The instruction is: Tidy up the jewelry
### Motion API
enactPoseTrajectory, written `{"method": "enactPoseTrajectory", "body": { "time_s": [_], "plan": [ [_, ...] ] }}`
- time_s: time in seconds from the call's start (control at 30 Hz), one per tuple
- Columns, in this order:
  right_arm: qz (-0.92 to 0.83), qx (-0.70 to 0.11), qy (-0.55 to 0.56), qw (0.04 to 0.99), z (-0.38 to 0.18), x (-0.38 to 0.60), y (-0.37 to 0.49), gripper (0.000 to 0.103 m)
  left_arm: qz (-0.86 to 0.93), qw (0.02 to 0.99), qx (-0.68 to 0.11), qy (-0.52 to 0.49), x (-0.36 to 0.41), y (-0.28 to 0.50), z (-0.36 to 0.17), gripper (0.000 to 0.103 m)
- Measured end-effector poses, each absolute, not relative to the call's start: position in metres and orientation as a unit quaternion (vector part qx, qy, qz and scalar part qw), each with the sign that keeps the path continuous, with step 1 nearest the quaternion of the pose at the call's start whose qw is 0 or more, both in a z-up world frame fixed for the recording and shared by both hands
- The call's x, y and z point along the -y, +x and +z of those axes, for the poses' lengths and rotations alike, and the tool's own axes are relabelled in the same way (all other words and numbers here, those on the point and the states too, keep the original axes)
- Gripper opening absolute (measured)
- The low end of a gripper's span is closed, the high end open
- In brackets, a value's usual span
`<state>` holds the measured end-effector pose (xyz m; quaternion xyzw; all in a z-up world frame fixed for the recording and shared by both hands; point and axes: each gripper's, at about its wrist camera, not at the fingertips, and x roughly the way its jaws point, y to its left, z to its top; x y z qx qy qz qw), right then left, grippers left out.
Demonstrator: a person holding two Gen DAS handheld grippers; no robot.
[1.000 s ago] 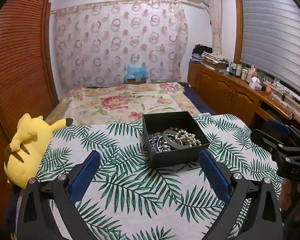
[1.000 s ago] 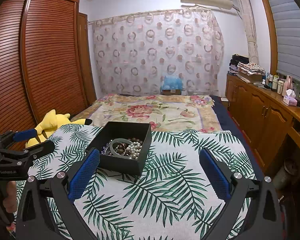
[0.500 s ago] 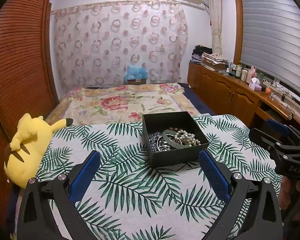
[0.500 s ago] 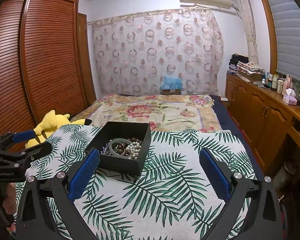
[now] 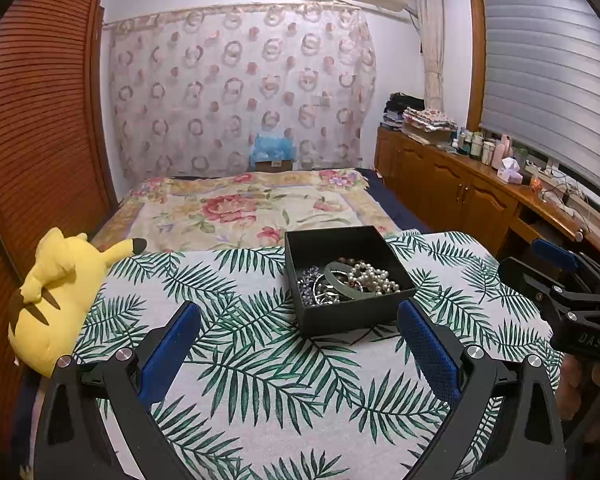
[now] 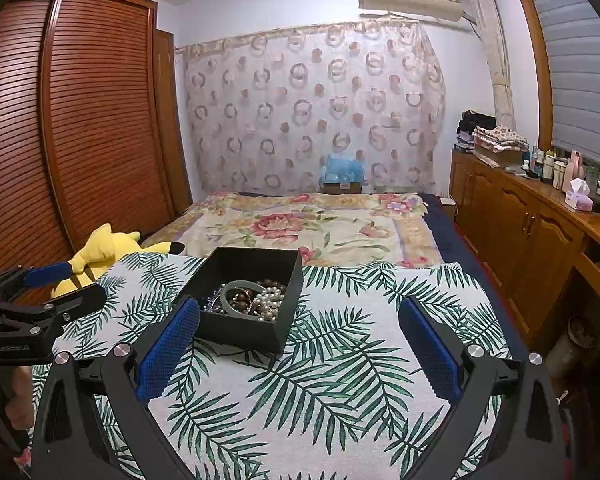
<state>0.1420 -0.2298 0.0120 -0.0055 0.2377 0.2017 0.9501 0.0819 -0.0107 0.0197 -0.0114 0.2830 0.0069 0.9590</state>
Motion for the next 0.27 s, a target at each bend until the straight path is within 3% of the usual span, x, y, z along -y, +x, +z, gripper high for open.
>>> {"method": "enactPoseTrajectory", "body": {
  "time_s": [0.27],
  "plan": [
    [0.201,-0.238,-0.006,0.95,0.0117,0.2298,0.1419,0.101,0.008,0.959,-0.283,-0.012,0.0103,0.0819,0.0177,0.095]
  ]
}}
